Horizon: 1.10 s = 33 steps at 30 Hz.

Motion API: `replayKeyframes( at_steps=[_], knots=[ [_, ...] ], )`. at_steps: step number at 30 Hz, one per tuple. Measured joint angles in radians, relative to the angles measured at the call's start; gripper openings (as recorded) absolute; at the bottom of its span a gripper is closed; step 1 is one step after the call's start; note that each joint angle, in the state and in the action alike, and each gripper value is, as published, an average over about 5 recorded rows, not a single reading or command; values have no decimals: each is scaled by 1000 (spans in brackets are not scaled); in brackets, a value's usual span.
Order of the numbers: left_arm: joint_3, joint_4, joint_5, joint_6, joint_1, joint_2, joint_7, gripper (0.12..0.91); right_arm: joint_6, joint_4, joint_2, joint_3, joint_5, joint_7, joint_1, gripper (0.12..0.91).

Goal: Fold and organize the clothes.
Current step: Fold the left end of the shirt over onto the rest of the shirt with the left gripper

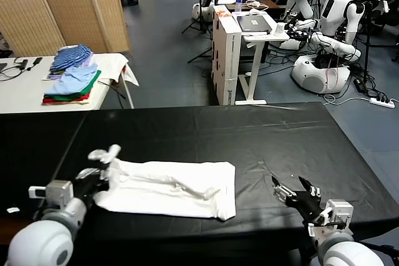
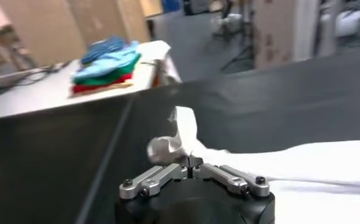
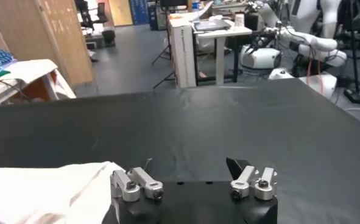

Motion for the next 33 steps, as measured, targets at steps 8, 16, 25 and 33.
replayKeyframes(
  at_steps=[8, 16, 25, 33],
  knots=[
    [122, 4, -156, 0, -73, 2, -17, 148, 2, 11, 33, 11, -21, 0, -24, 907],
    [319, 50, -138, 0, -174, -10, -14, 148, 9, 21, 77, 24, -43, -1, -53, 907],
    [504, 121, -141, -1, -336, -24, -13, 148, 15, 24, 114, 21, -65, -4, -66, 907],
    [617, 163, -93, -1, -398, -39, -10, 148, 18, 27, 122, 25, -66, -5, -71, 907]
  ],
)
